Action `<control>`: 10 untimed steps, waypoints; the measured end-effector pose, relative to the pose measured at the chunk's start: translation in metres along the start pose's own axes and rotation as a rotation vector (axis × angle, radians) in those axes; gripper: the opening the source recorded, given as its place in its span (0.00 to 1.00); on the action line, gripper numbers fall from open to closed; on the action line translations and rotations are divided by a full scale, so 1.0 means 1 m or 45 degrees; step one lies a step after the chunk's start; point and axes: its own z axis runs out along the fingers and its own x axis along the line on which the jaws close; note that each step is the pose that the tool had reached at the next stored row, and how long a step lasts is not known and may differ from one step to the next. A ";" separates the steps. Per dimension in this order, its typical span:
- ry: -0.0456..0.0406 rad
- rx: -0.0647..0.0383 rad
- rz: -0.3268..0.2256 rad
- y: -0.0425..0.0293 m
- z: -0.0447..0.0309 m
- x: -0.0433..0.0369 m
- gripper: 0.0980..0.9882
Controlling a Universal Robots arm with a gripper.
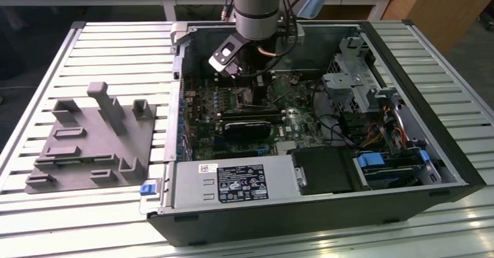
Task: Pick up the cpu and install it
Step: 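Place the cpu into insertion slot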
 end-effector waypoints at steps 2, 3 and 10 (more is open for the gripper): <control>0.001 0.000 0.000 0.0002 -0.0030 0.0001 0.49; 0.001 0.000 0.000 0.0003 -0.0043 0.0001 0.49; 0.002 0.000 0.000 0.0003 -0.0047 0.0002 0.49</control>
